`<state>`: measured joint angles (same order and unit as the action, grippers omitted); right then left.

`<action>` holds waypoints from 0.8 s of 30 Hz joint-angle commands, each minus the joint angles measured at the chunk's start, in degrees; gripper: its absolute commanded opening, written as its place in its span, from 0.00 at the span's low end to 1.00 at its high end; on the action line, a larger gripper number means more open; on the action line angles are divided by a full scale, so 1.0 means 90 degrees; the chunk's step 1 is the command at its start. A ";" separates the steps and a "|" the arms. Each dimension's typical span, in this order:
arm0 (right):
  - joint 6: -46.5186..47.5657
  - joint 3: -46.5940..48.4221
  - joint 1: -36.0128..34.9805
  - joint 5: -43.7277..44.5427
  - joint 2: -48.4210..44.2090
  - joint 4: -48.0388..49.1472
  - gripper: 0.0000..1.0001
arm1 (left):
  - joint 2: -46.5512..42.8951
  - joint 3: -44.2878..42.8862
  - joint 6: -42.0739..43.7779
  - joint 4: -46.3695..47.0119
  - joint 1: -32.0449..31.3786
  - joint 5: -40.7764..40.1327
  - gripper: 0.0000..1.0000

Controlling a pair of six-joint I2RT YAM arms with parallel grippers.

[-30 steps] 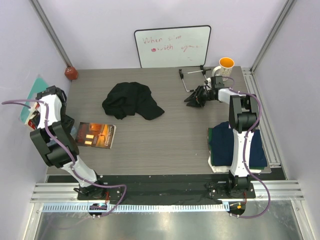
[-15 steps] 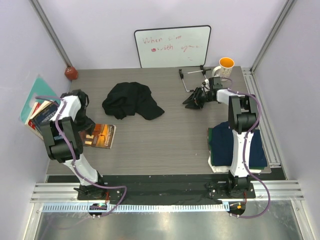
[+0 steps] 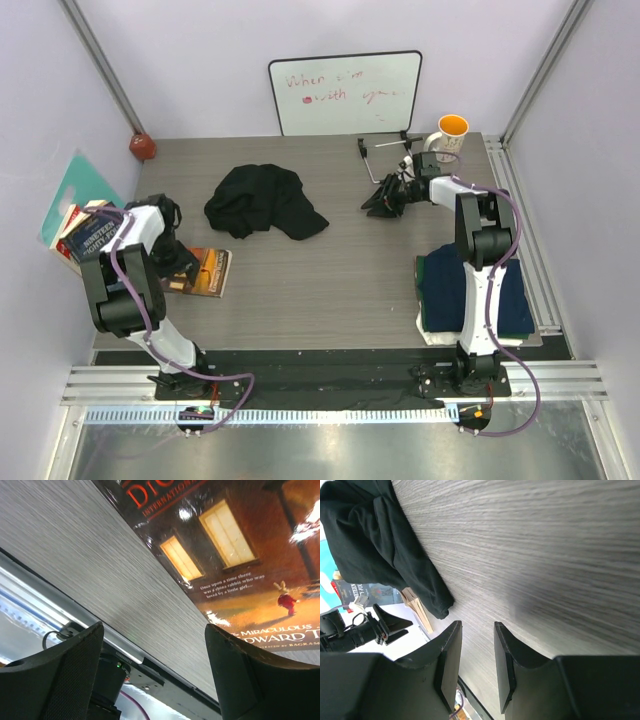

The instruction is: Fold and stack the t-shirts

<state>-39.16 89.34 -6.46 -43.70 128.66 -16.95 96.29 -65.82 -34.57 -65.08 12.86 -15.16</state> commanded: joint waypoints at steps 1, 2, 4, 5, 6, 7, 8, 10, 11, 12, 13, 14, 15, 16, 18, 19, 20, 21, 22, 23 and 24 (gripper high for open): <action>0.0239 0.0024 -0.0190 0.0002 -0.0516 -0.0128 0.38 | -0.0250 0.0291 0.0159 0.0404 -0.0003 0.0414 0.83; 0.0288 0.0034 -0.0258 -0.0007 -0.0526 -0.0177 0.38 | -0.0240 0.0369 0.0178 0.0405 -0.0032 0.0424 0.83; 0.0424 0.0093 -0.0327 0.0031 -0.0594 -0.0187 0.38 | -0.0201 0.0419 0.0208 0.0405 -0.0081 0.0424 0.82; 0.0493 0.0122 -0.0405 0.0051 -0.0701 -0.0206 0.38 | -0.0201 0.0448 0.0208 0.0395 -0.0140 0.0395 0.82; 0.0532 0.0180 -0.0434 0.0071 -0.0770 -0.0216 0.38 | -0.0288 0.0487 0.0208 0.0405 -0.0159 0.0395 0.83; 0.0552 0.0219 -0.0464 0.0119 -0.0828 -0.0226 0.38 | -0.0347 0.0536 0.0189 0.0453 -0.0169 0.0472 0.82; 0.0600 0.0278 -0.0512 0.0129 -0.0906 -0.0226 0.38 | -0.0415 0.0672 0.0188 0.0492 -0.0169 0.0531 0.83; 0.0591 0.0463 -0.0571 0.0062 -0.0917 -0.0236 0.39 | -0.0542 0.0819 0.0150 0.0609 -0.0150 0.0794 0.84; 0.0543 0.0532 -0.0591 0.0022 -0.0888 -0.0255 0.39 | -0.0562 0.0935 0.0120 0.0649 -0.0160 0.0902 0.85; 0.0542 0.0668 -0.0649 -0.0046 -0.0868 -0.0255 0.39 | -0.0572 0.0995 0.0072 0.0678 -0.0140 0.1029 0.85; 0.0542 0.0737 -0.0679 -0.0153 -0.0858 -0.0255 0.39 | -0.0611 0.1034 0.0033 0.0736 -0.0130 0.1146 0.85; 0.0542 0.0805 -0.0718 -0.0193 -0.0829 -0.0275 0.39 | -0.0630 0.1044 -0.0016 0.0737 -0.0130 0.1369 0.85; 0.0532 0.0893 -0.0776 -0.0241 -0.0810 -0.0285 0.39 | -0.0660 0.1034 -0.0123 0.0718 -0.0111 0.1459 0.85; 0.0523 0.0942 -0.0796 -0.0261 -0.0809 -0.0294 0.39 | -0.0708 0.1015 -0.0182 0.0621 -0.0063 0.1537 0.85; 0.0513 0.1001 -0.0816 -0.0252 -0.0809 -0.0333 0.39 | -0.0767 0.0879 -0.0367 0.0406 -0.0004 0.1665 0.85; 0.0523 0.1020 -0.0816 -0.0242 -0.0819 -0.0362 0.39 | -0.0796 0.0830 -0.0533 0.0202 0.0074 0.1906 0.85; 0.0532 0.1021 -0.0816 -0.0222 -0.0829 -0.0392 0.39 | -0.0961 0.0762 -0.0641 0.0113 0.0104 0.2025 0.85; 0.0532 0.1021 -0.0816 -0.0222 -0.0839 -0.0392 0.39 | -0.1040 0.0751 -0.0758 0.0044 0.0133 0.2055 0.85; 0.0532 0.1021 -0.0816 -0.0222 -0.0839 -0.0411 0.39 | -0.1147 0.0741 -0.0962 -0.0044 0.0220 0.2094 0.85; 0.0523 0.1030 -0.0816 -0.0213 -0.0848 -0.0421 0.38 | -0.1245 0.0741 -0.1061 -0.0112 0.0260 0.2094 0.85; 0.0503 0.1040 -0.0816 -0.0212 -0.0858 -0.0421 0.38 | -0.1285 0.0751 -0.1168 -0.0171 0.0309 0.2094 0.85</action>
<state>-35.40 96.55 -13.67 -44.56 124.84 -19.99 89.27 -57.10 -39.40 -62.48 13.76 0.14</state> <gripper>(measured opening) 0.386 0.846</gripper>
